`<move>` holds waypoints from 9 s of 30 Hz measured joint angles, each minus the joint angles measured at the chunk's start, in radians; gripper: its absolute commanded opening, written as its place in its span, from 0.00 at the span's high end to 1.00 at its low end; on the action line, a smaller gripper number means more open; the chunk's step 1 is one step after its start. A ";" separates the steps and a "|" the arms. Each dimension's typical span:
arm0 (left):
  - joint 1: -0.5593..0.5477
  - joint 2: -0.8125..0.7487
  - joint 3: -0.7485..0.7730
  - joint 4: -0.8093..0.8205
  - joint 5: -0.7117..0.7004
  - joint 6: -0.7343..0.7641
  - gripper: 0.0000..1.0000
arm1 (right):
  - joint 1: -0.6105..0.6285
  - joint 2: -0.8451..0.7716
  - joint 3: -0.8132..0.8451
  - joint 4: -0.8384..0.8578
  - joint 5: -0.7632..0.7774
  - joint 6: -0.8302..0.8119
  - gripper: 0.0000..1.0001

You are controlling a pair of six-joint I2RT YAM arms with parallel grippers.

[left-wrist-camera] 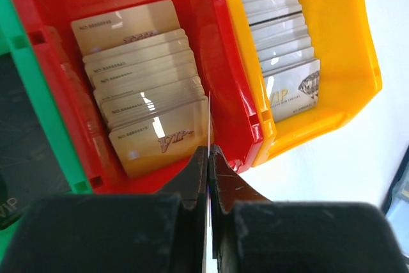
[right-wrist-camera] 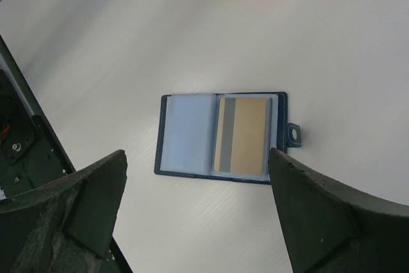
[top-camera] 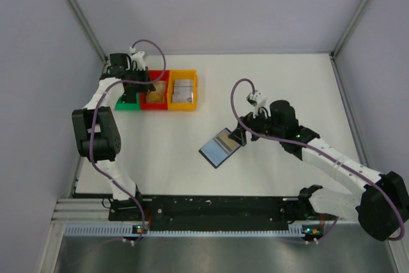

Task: Take the credit cards out of the card holder
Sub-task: Place the credit card in the storage box, then remove the credit card from the card holder.

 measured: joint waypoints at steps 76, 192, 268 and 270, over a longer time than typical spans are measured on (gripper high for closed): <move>-0.126 -0.188 -0.300 0.272 -0.383 -0.478 0.73 | 0.000 -0.063 -0.019 -0.116 0.127 0.115 0.11; -0.769 -0.624 -0.883 0.349 -0.418 -0.641 0.68 | 0.094 0.455 0.100 0.089 -0.229 0.233 0.74; -0.668 -0.939 -1.127 0.419 -0.505 -0.784 0.25 | 0.396 0.465 0.213 -0.167 0.365 -0.042 0.40; -0.659 -1.003 -1.147 0.401 -0.539 -0.796 0.21 | 0.419 0.468 0.233 -0.179 0.399 -0.062 0.41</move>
